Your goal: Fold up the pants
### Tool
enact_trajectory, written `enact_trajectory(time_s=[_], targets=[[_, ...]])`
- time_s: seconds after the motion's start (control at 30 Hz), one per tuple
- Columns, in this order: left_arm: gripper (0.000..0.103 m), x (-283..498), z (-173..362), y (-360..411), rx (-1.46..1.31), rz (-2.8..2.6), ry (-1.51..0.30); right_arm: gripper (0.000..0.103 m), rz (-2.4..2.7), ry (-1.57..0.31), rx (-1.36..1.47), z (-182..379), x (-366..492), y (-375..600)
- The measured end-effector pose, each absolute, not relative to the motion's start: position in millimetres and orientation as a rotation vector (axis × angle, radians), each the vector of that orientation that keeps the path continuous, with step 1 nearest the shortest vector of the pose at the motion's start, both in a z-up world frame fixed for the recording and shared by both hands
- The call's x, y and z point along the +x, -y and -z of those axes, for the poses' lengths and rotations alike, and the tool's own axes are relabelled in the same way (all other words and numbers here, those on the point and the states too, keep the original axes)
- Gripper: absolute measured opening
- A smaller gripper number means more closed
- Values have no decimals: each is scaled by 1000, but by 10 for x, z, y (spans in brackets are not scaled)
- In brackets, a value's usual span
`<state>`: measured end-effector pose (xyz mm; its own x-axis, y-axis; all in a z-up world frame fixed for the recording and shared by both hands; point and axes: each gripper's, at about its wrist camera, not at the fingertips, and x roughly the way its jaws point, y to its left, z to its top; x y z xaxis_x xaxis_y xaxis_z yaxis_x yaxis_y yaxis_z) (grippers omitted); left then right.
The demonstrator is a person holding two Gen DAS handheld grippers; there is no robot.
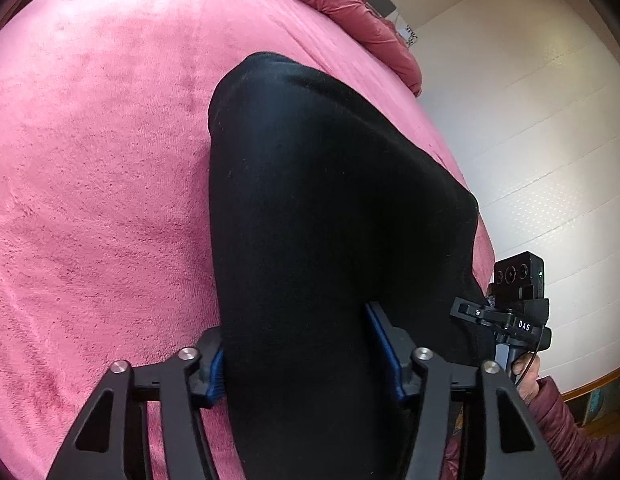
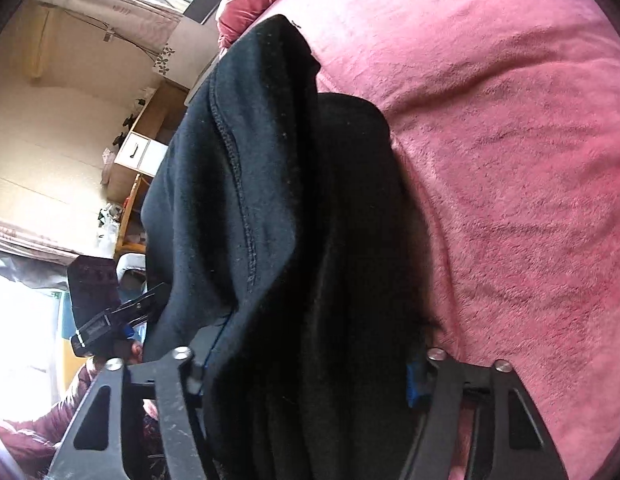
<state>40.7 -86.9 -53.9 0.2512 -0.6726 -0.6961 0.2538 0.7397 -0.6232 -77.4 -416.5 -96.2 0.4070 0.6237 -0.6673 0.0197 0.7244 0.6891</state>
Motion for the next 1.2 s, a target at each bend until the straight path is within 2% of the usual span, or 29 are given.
enact_trajectory(time_s=[0.2, 0.43, 0.67, 0.9, 1.17, 1.2], targets=[[44, 262, 323, 843, -398, 673, -1097, 48, -405, -1092, 616, 708, -770, 3970], [44, 206, -47, 447, -380, 619, -990, 47, -469, -1036, 559, 356, -573, 3589], [44, 506, -253, 18, -383, 518, -937, 47, -538, -1017, 503, 188, 94, 3042], [44, 1046, -226, -350, -414, 422, -940, 47, -559, -1026, 445, 104, 746, 2630], [46, 1514, 69, -166, -406, 382, -1007, 47, -519, -1077, 414, 227, 1308, 2494], [50, 1560, 184, -129, -393, 359, -1032, 47, -510, -1089, 417, 281, 1350, 2510]])
